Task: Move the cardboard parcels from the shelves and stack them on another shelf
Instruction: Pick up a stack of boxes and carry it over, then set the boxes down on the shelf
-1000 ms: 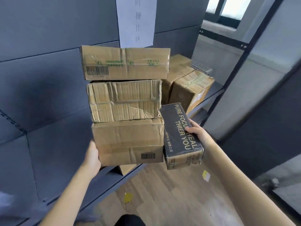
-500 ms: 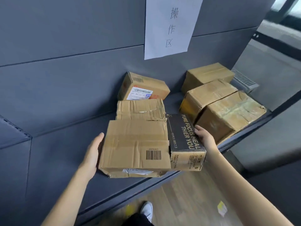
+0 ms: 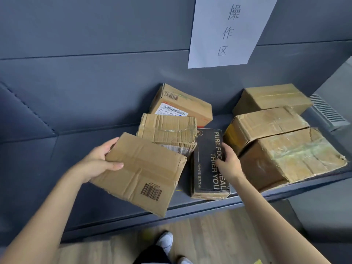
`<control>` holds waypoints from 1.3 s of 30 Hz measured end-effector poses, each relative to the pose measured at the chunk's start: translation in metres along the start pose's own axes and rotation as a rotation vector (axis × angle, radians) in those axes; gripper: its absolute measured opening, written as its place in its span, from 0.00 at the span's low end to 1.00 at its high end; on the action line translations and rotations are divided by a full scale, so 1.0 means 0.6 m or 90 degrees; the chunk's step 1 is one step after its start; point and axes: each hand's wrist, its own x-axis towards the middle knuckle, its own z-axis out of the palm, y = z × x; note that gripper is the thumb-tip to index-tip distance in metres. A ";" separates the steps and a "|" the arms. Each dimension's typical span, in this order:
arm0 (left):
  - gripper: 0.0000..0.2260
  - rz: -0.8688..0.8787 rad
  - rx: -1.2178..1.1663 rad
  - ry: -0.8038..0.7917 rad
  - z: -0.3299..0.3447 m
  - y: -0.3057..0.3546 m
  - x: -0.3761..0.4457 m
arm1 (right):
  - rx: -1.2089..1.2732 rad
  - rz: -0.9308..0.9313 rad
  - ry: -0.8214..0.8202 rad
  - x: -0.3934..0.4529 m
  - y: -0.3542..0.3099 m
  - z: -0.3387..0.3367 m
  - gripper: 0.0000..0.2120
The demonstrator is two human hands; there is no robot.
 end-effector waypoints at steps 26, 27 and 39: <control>0.28 0.023 0.434 0.599 -0.005 -0.078 -0.433 | -0.070 -0.673 -0.346 -0.356 -0.336 0.170 0.28; 0.29 -0.003 0.436 0.611 -0.018 -0.096 -0.458 | -0.070 -0.700 -0.353 -0.382 -0.348 0.188 0.28; 0.33 -0.170 0.411 0.690 -0.155 -0.277 -0.726 | -0.049 -0.869 -0.415 -0.654 -0.457 0.382 0.26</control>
